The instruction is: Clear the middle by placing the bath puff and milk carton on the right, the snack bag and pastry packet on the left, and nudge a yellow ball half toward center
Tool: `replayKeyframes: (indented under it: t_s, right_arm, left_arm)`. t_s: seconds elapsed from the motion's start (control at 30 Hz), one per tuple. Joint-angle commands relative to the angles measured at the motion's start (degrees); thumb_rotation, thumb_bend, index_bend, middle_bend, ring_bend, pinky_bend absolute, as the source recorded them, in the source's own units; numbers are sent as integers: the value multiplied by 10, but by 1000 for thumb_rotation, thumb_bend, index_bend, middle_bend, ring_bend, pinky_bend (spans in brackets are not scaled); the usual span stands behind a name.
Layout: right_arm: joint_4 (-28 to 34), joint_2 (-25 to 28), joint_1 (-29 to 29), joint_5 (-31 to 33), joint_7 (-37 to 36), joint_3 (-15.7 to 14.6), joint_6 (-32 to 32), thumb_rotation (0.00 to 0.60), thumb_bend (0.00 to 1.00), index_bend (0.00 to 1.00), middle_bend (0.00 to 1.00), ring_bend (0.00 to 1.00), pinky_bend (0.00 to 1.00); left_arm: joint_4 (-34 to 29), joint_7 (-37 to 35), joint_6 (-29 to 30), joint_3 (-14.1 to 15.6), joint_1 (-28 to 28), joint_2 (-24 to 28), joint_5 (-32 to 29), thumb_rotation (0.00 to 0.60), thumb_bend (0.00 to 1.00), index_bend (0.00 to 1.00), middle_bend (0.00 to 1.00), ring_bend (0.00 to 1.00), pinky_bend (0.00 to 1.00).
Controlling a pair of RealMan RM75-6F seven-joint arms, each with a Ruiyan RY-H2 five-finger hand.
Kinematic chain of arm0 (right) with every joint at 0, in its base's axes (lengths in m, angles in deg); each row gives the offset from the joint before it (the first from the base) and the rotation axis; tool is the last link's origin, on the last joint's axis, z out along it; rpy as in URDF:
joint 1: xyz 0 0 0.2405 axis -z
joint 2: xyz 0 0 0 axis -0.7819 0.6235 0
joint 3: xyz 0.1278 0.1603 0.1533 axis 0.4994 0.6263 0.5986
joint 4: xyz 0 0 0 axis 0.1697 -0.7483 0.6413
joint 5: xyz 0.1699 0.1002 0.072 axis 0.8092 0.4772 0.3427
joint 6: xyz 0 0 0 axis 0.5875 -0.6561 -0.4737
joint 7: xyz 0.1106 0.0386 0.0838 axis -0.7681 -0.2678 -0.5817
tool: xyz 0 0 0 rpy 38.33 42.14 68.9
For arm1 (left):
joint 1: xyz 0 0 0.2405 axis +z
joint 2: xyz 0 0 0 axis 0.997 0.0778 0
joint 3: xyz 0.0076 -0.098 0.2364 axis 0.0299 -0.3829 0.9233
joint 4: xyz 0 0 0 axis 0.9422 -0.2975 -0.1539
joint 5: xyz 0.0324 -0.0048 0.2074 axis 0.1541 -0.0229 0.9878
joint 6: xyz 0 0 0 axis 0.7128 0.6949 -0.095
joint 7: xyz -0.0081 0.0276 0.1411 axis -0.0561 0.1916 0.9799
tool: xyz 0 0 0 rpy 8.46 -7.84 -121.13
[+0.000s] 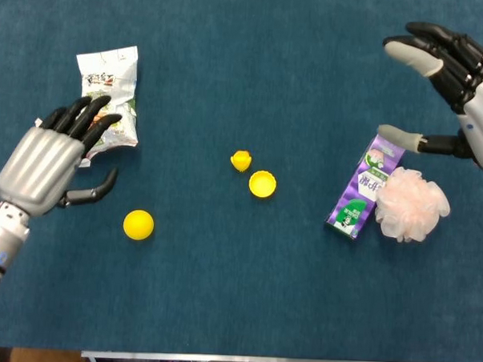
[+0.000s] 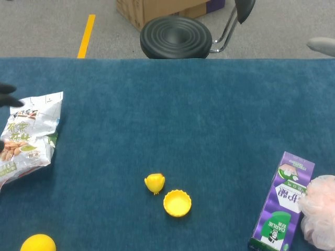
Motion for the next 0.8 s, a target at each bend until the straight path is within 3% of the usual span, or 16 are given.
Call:
replayKeyframes:
  t_s: [0.03, 0.3, 0.63, 0.8]
  right_arm:
    - [1, 1, -3, 4, 1, 1, 5, 600, 0, 181, 281, 192, 369]
    - [-3, -1, -12, 11, 0, 3, 15, 600, 0, 182, 281, 192, 369]
    - [-13, -1, -13, 20, -8, 0, 17, 600, 0, 182, 282, 192, 369]
    - [-17, -1, -13, 23, -10, -2, 17, 600, 0, 182, 282, 192, 369]
  left_arm:
    - [21, -20, 5, 7, 24, -13, 21, 157, 332, 102, 0, 0, 155]
    - [54, -57, -14, 11, 58, -38, 59, 322, 275, 127, 20, 0, 168]
    - [62, -46, -30, 15, 89, -63, 93, 400, 265, 120, 11, 0, 168]
    - [71, -21, -51, 12, 96, -86, 93, 495, 224, 96, 0, 0, 168]
